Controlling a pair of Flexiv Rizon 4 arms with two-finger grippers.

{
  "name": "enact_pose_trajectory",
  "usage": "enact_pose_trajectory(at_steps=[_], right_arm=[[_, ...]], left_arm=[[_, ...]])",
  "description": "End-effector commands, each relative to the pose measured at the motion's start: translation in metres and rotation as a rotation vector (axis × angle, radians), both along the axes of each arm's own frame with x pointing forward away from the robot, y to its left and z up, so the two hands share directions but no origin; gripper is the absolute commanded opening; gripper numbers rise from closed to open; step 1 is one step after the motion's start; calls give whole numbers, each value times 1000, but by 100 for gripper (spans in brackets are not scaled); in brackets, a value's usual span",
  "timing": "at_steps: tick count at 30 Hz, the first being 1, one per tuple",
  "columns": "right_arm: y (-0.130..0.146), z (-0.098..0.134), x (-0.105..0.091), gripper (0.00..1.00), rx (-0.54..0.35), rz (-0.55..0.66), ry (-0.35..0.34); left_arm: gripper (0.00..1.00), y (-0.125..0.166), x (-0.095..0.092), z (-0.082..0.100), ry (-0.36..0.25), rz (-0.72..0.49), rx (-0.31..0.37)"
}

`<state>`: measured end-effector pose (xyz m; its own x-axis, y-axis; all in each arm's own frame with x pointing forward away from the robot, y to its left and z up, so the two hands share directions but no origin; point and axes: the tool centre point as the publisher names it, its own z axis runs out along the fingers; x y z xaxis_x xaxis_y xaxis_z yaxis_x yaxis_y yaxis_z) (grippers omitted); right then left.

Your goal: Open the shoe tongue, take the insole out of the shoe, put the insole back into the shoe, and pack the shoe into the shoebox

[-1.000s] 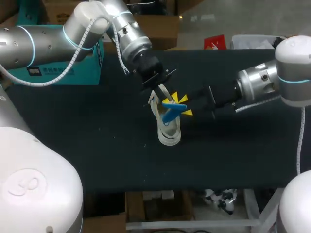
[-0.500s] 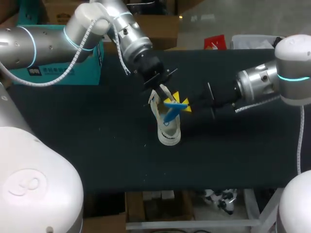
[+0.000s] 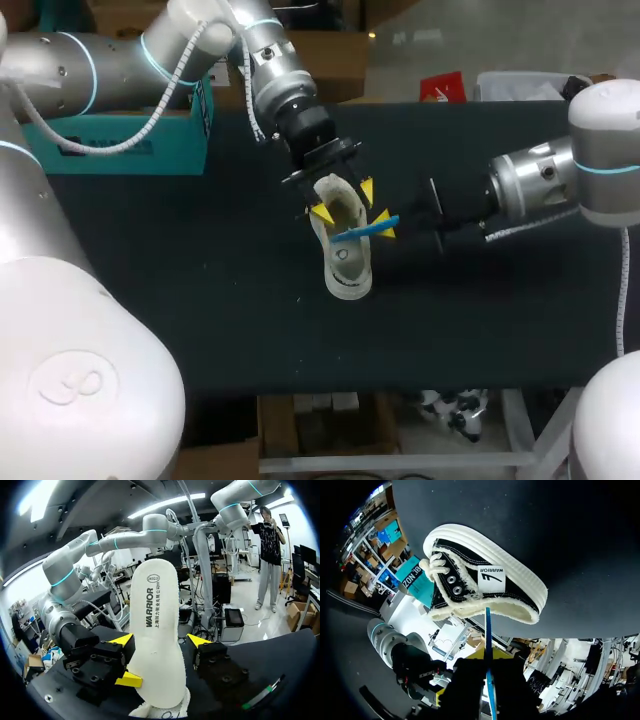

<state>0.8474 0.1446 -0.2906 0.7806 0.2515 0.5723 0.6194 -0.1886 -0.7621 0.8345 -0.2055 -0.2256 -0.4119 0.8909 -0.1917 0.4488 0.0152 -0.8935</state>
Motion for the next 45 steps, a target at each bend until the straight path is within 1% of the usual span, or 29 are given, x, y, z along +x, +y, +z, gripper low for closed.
enact_pose_trajectory(at_steps=[1,2,5,6,10,11,13,15,16,17,21,24,29,34,36,45], right_arm=[[-1,3,-9,0,-7,-13,-11],[-1,3,-10,0,-8,-14,-13],[0,1,-14,0,-8,-15,-16],[1,1,-15,0,-7,-13,-14],[2,0,-15,0,-5,-5,-12],[2,0,-15,0,-5,-3,-12],[3,0,-14,0,-5,4,-13],[5,-1,-12,0,-2,11,-14],[6,-1,-12,0,-2,13,-15],[6,-1,-11,0,-1,16,-14],[6,-1,-11,0,1,20,-12],[7,-1,-11,0,2,21,-9],[7,-2,-9,0,3,24,-4],[7,-2,-8,0,2,25,-1],[8,-1,-8,0,2,25,-2],[8,1,-7,0,-4,41,-11]], left_arm=[[100,19,44,2,156,-157,52],[100,24,50,1,178,-166,71],[100,34,67,-4,199,-155,125],[100,38,74,-6,215,-157,140],[100,44,101,-12,265,-202,198],[100,45,108,-13,275,-201,195],[100,45,120,-16,287,-229,213],[100,45,130,-17,287,-251,221],[100,46,135,-17,303,-265,209],[100,46,137,-17,292,-267,211],[100,50,139,-14,280,-298,182],[100,52,132,-10,260,-314,172],[100,53,125,-8,249,-320,169],[100,53,123,-7,257,-321,164],[100,55,123,-7,276,-345,170],[100,55,123,-7,276,-345,170]])
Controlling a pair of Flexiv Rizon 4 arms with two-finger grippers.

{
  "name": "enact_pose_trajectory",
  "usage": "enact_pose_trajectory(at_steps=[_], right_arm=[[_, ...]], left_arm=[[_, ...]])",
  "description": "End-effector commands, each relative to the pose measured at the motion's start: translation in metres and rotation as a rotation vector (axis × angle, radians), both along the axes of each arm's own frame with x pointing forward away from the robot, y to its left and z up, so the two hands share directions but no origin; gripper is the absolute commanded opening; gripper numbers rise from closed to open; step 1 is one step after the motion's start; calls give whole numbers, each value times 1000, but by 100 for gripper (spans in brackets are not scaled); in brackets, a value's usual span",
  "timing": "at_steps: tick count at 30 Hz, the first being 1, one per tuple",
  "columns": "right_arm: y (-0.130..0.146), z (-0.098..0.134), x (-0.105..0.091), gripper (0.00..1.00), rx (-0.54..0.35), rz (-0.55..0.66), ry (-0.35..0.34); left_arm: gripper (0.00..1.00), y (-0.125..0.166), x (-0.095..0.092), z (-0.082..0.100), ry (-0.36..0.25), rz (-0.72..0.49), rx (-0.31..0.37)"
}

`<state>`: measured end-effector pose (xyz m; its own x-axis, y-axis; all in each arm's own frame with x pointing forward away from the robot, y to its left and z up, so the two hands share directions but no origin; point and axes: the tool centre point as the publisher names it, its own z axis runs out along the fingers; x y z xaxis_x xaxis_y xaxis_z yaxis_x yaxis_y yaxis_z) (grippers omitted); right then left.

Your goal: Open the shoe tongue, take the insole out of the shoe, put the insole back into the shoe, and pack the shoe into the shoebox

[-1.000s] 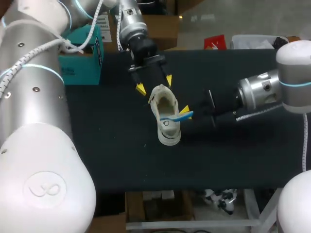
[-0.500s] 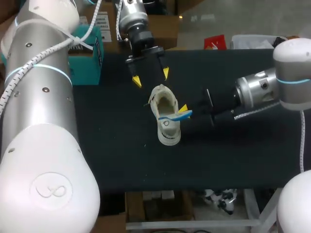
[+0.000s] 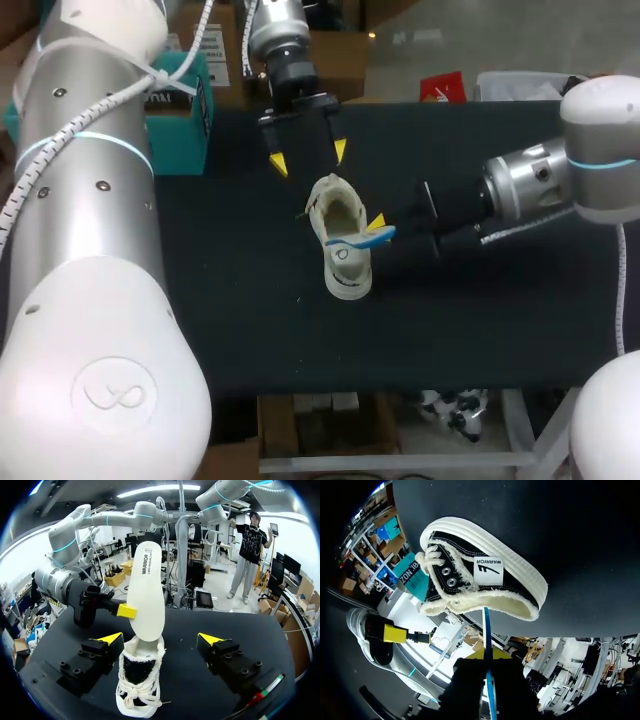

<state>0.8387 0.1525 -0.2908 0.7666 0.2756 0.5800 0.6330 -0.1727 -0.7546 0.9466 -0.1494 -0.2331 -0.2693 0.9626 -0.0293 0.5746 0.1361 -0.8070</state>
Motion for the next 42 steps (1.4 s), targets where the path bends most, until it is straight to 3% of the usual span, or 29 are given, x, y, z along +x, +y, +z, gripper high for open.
enact_pose_trajectory(at_steps=[1,8,14,20,23,25,31,36,42], right_arm=[[0,2,2,0,-2,14,0],[1,1,5,0,-2,32,2],[1,0,5,0,0,32,6],[0,2,4,0,3,27,4],[-1,1,4,0,5,23,5],[-2,0,5,0,7,22,6],[-1,0,5,0,8,11,8],[-1,0,5,0,9,2,7],[-1,1,5,0,6,2,1]], left_arm=[[100,-1,11,0,431,-165,-8],[100,-1,11,0,431,-165,-8],[100,6,-6,11,401,-139,-111],[100,11,-48,22,310,-100,-191],[100,15,-64,22,266,-24,-258],[100,15,-72,18,204,65,-297],[100,23,-83,5,120,247,-378],[100,30,-90,11,19,358,-405],[100,31,-91,15,11,357,-385]])
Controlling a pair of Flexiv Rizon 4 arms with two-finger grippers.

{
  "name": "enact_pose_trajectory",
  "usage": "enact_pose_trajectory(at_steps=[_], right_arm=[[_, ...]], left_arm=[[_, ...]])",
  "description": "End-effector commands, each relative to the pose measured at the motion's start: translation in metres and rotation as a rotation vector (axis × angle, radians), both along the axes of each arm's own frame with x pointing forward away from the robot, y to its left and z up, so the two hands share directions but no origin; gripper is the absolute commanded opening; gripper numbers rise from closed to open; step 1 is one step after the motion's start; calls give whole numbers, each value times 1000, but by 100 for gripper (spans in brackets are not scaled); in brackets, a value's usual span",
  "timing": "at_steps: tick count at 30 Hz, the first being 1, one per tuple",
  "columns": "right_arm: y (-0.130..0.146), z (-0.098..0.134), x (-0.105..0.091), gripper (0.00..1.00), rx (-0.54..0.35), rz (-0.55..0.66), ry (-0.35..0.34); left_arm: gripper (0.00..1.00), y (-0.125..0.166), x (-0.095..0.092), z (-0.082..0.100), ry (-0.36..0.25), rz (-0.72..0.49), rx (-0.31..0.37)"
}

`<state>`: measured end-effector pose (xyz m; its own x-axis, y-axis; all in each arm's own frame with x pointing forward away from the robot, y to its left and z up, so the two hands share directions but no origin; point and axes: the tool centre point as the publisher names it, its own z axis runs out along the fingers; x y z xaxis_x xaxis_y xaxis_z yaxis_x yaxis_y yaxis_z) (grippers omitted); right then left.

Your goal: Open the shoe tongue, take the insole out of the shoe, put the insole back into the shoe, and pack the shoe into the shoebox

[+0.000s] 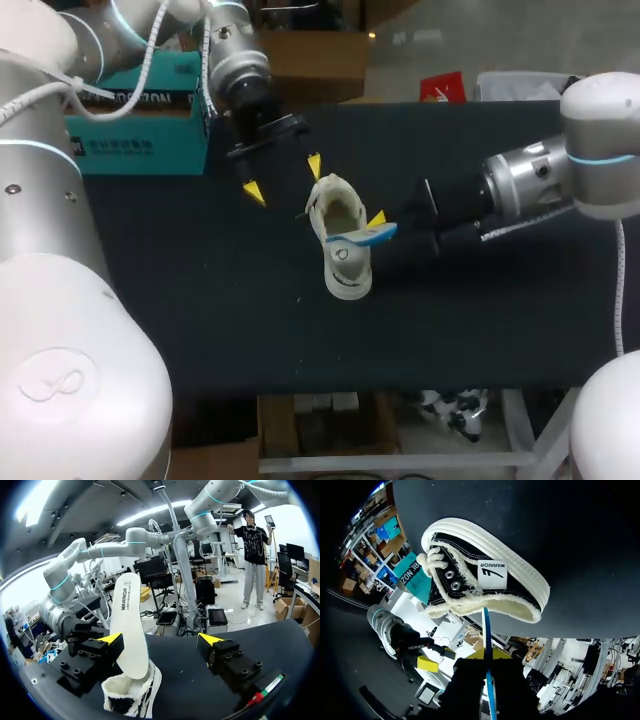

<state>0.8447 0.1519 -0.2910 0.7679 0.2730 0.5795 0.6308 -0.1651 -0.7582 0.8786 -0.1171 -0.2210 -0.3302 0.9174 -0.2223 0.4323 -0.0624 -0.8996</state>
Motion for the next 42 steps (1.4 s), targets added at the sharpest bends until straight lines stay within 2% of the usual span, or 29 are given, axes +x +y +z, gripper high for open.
enact_pose_trajectory(at_steps=[1,5,6,8,10,11,13,14,16,18,24,33,35,36,40,42], right_arm=[[0,2,-1,0,-3,1,-3],[-1,1,-1,0,0,6,-13],[-1,0,0,0,1,6,-13],[-1,-1,0,0,3,4,-13],[-1,-3,1,0,4,-2,-10],[-1,-3,1,0,5,-5,-8],[-1,-3,1,0,5,-12,-5],[0,-2,1,0,3,-17,-4],[1,-1,2,0,2,-20,-4],[2,0,1,0,-3,-28,-2],[4,-1,-1,0,-10,-78,-17],[9,-2,-5,0,-8,-118,-33],[10,-2,-5,0,-8,-120,-31],[10,-2,-5,0,-8,-121,-31],[10,-2,-6,0,-2,-124,-32],[11,-3,-6,0,1,-124,-31]], left_arm=[[100,-2,-23,3,-111,340,-102],[100,-2,-23,3,-111,340,-102],[100,-5,-27,4,-106,376,-104],[100,-13,-40,2,-206,493,-94],[100,-16,-52,2,-232,551,-129],[100,-16,-56,3,-254,622,-149],[100,-17,-64,5,-249,656,-198],[100,-17,-66,5,-276,707,-203],[100,-18,-71,4,-274,740,-227],[100,-18,-74,1,-316,798,-227],[100,-17,-82,-9,-364,898,-252],[100,-26,-84,-17,-437,1030,-321],[100,-29,-80,-20,-423,1056,-326],[100,-30,-78,-23,-437,1071,-320],[100,-36,-70,-31,-419,1104,-329],[100,-39,-66,-33,-430,1122,-327]])
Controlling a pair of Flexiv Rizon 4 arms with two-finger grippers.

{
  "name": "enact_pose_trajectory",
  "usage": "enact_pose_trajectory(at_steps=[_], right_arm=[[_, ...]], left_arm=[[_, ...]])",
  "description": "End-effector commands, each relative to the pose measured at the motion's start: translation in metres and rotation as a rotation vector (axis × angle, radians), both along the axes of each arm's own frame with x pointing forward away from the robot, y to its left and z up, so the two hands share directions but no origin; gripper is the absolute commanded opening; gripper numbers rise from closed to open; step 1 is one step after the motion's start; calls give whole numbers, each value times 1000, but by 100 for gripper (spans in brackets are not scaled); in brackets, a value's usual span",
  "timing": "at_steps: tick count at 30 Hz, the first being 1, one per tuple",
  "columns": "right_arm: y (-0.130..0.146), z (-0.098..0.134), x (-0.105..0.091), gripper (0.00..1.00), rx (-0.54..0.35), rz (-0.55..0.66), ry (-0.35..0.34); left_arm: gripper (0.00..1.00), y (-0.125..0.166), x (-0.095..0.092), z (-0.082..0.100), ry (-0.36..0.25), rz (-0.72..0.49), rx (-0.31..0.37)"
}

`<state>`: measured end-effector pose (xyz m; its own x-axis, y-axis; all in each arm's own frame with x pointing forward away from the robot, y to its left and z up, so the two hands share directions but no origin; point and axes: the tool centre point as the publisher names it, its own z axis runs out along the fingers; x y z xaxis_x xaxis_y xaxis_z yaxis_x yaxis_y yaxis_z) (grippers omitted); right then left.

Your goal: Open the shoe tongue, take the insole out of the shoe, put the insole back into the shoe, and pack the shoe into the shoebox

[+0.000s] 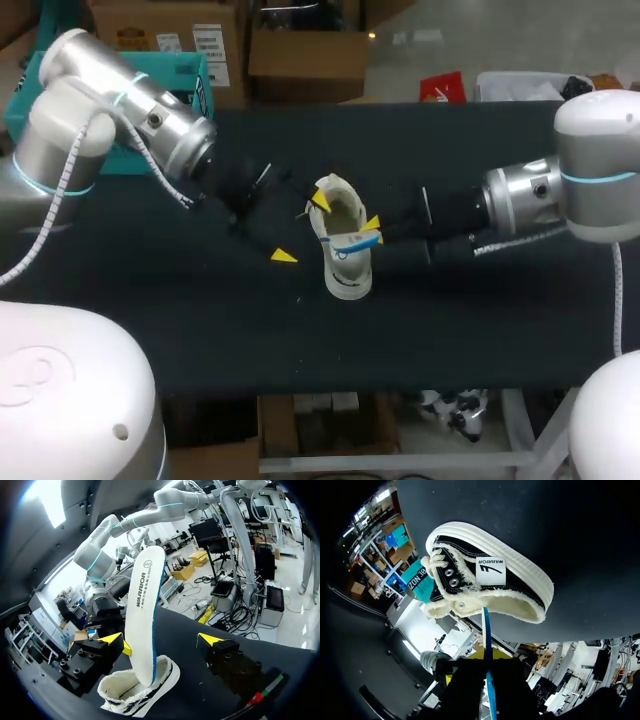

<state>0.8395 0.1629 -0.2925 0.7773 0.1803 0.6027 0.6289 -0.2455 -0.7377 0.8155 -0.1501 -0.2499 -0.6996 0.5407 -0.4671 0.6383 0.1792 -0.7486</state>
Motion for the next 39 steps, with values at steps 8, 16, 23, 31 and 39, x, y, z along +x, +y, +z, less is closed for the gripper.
enact_pose_trajectory(at_steps=[8,16,23,31,39], right_arm=[[0,-2,-3,0,15,3,3],[-2,-3,-3,0,18,8,9],[-4,-3,-1,0,23,14,13],[-4,-4,2,0,29,18,16],[-3,-5,2,0,31,14,18]], left_arm=[[79,-17,10,-13,-190,511,-221],[67,-23,17,-18,-163,499,-213],[44,-25,25,-26,-137,495,-204],[45,-33,32,-31,-96,463,-218],[0,-43,29,-30,-96,434,-234]])
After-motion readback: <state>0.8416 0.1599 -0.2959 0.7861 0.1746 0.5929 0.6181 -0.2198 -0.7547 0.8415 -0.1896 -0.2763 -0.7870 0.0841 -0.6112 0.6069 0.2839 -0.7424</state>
